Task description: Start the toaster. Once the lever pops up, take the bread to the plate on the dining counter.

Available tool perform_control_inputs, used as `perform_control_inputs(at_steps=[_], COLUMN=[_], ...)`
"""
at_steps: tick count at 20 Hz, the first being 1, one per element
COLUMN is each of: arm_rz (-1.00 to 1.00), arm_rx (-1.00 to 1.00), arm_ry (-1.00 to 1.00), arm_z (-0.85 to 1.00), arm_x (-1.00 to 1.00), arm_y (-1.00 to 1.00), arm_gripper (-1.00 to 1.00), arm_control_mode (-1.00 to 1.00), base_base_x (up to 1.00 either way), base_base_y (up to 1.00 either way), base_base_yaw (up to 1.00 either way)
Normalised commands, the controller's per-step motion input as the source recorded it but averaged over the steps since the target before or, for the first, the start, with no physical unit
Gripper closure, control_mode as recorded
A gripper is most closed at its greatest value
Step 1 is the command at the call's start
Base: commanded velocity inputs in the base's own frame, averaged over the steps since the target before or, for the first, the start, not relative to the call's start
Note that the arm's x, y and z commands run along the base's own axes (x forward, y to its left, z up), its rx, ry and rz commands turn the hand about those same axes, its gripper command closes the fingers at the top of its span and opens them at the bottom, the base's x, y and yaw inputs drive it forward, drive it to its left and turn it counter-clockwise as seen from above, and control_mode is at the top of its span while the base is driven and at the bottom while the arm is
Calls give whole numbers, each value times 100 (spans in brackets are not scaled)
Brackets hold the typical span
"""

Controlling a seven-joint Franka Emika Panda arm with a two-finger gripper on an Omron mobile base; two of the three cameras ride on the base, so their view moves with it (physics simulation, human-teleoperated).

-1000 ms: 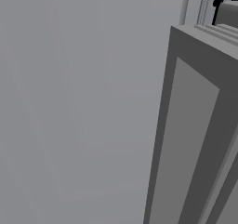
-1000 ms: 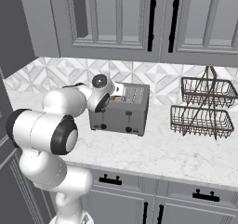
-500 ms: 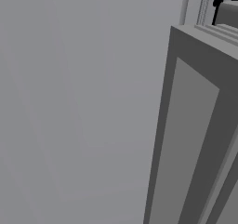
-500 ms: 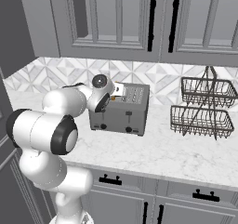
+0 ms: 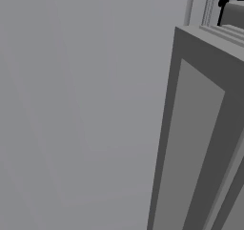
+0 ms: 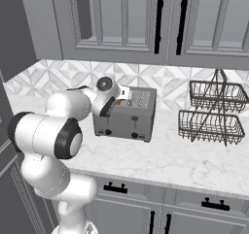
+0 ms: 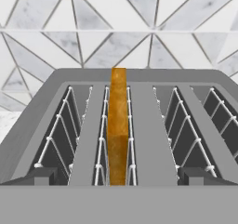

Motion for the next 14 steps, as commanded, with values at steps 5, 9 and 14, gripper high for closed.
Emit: perform_control_inputs(at_steps=[5, 9, 14], arm_rz=[0, 0, 0], arm_rx=[0, 0, 0], arm_ry=[0, 0, 0], arm_z=[0, 0, 0], arm_x=[16, 10, 12], arm_y=[0, 0, 0], arm_gripper=[-100, -100, -100], arm_control_mode=[-100, -100, -100], base_base_x=[0, 0, 0], base_base_y=[0, 0, 0], base_base_yaw=[0, 0, 0])
